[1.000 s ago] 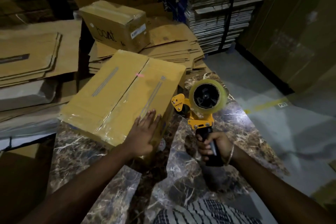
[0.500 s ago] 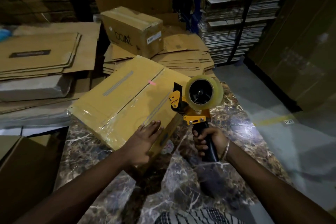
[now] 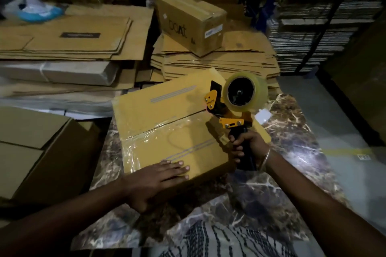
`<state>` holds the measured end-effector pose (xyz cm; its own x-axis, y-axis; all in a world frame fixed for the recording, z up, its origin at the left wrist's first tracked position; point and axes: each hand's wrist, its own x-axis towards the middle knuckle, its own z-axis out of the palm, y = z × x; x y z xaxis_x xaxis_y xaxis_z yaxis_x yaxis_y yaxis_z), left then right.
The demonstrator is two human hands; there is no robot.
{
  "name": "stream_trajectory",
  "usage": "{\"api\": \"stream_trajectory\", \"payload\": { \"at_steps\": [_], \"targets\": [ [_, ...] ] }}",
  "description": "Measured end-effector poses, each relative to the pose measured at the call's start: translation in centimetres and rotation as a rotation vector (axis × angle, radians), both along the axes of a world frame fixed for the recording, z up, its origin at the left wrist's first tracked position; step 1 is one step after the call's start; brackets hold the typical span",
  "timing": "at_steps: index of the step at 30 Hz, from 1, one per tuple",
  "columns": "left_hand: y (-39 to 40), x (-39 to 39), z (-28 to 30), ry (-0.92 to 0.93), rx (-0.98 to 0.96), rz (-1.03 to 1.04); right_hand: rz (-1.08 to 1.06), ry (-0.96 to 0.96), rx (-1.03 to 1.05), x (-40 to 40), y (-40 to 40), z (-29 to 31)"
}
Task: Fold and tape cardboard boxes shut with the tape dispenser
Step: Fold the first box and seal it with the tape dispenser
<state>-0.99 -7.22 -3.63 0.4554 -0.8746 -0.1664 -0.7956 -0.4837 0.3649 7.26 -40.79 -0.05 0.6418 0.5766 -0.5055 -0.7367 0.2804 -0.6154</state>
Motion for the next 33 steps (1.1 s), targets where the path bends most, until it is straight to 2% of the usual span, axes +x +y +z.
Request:
{"api": "stream_trajectory", "payload": {
  "at_steps": [5,10,12,15,17,19,22,26,33],
  "targets": [
    [2.9,-1.3,0.7,0.015,-0.037,-0.009,0.04,-0.018,-0.027,0.0,1.9,-0.5],
    [2.1,-2.0,0.5,-0.089,-0.153,0.179,0.05,-0.021,0.028,-0.3,2.8,-1.5],
    [1.1,-2.7,-0.6,-0.167,-0.167,0.328,0.049,-0.014,0.063,-0.3,2.7,-2.2],
    [-0.7,-3.6,-2.1,-0.185,-0.186,0.717,0.047,0.006,0.124,-0.3,2.4,-2.8],
    [-2.0,-3.9,-2.1,-0.116,-0.049,0.965,0.031,0.003,0.142,-0.3,2.2,-3.0],
    [-3.0,-4.0,-2.1,-0.084,0.117,1.062,0.014,0.002,0.153,-0.5,2.3,-3.1],
    [-3.2,-4.1,-2.0,-0.142,0.181,1.025,-0.009,0.001,0.137,-0.8,2.5,-3.3],
    [-2.1,-4.4,-2.4,-0.197,0.16,0.93,0.009,-0.003,0.097,-1.0,2.6,-3.3],
    [-1.4,-4.6,-1.9,-0.185,0.113,0.867,0.182,0.01,0.055,-1.1,2.0,-3.0]
  ]
}}
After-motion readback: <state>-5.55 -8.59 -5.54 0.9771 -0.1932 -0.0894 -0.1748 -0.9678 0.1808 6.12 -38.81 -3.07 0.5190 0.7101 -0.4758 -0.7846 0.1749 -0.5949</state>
